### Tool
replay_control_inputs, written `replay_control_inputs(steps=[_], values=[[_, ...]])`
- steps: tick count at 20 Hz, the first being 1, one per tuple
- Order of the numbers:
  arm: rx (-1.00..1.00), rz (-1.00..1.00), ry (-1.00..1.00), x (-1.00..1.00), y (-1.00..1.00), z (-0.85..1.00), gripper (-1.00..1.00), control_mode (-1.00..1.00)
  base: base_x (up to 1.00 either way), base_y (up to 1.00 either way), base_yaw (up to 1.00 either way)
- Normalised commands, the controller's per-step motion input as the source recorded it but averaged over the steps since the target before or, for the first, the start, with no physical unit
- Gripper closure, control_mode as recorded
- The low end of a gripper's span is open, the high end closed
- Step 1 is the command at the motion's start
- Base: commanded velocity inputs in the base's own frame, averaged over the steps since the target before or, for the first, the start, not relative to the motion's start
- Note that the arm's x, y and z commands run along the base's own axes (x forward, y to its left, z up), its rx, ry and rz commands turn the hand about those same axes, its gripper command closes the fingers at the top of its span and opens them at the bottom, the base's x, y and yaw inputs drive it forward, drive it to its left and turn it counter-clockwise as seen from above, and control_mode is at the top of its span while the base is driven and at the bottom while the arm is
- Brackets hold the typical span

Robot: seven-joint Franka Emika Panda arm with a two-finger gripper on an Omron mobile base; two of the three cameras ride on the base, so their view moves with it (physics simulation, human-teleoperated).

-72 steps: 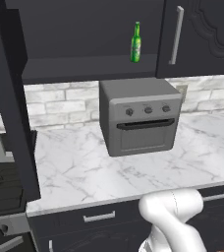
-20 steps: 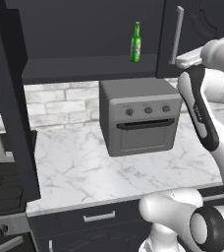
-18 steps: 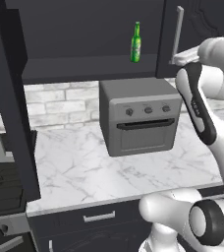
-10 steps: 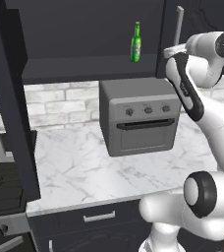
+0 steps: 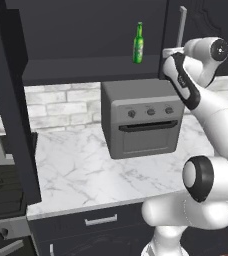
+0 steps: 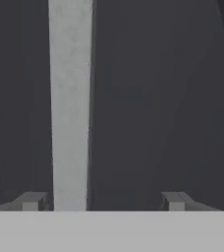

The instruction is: Open the cabinet directly in front. Then move the beer and the cup to the dining counter with the candle on it.

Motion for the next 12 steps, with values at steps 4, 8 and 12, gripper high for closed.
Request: replay_control_inputs(steps=[4, 8, 12], values=[[0.15, 0.0, 0.0, 0.71, -0.14, -0.28, -1.0, -1.0, 0.0, 0.0, 0.0], [0.05, 0.0, 0.0, 0.58, -0.04, -0.16, 1.0, -1.0, 0.0, 0.0, 0.0], [0.0, 0.0, 0.0, 0.09, 0.0, -0.04, 1.0, -1.0, 0.0, 0.0, 0.0]])
